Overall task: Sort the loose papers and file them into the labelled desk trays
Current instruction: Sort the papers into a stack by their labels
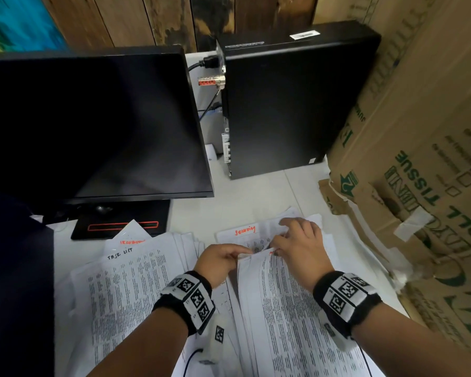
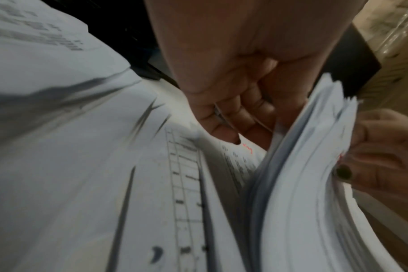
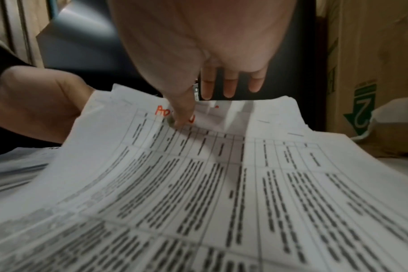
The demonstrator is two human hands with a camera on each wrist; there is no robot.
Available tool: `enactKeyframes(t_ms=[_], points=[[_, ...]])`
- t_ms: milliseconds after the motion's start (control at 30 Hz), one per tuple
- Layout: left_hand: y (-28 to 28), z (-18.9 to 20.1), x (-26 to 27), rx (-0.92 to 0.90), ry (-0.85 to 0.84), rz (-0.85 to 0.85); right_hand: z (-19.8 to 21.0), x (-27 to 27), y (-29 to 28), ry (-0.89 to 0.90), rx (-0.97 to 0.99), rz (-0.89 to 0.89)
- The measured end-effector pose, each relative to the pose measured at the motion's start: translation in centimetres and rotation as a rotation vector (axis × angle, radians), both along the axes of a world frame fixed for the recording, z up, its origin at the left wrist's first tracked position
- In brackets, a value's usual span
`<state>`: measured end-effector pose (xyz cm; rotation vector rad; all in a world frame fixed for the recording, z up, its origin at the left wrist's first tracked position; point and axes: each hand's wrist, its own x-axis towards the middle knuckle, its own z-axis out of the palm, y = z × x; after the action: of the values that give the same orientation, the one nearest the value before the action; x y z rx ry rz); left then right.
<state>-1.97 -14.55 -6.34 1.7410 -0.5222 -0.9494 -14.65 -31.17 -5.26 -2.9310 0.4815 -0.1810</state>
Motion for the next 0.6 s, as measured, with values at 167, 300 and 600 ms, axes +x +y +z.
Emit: enactKeyframes(t_ms=[167, 300, 600], points=[[0.4, 0.0, 1.4, 0.125, -0.163, 0.141, 0.4, -0.3, -0.5, 0.116, 0.172, 0.058], [0.9, -0.9, 2.3, 0.334, -0.207, 0.145, -0.3, -0.8, -0.2, 0.025, 0.187, 0.077], [1.0, 0.9, 0.8, -0.068, -0.027, 0.033, 1.4, -0.8, 0.2, 0.006, 0.299, -0.013]])
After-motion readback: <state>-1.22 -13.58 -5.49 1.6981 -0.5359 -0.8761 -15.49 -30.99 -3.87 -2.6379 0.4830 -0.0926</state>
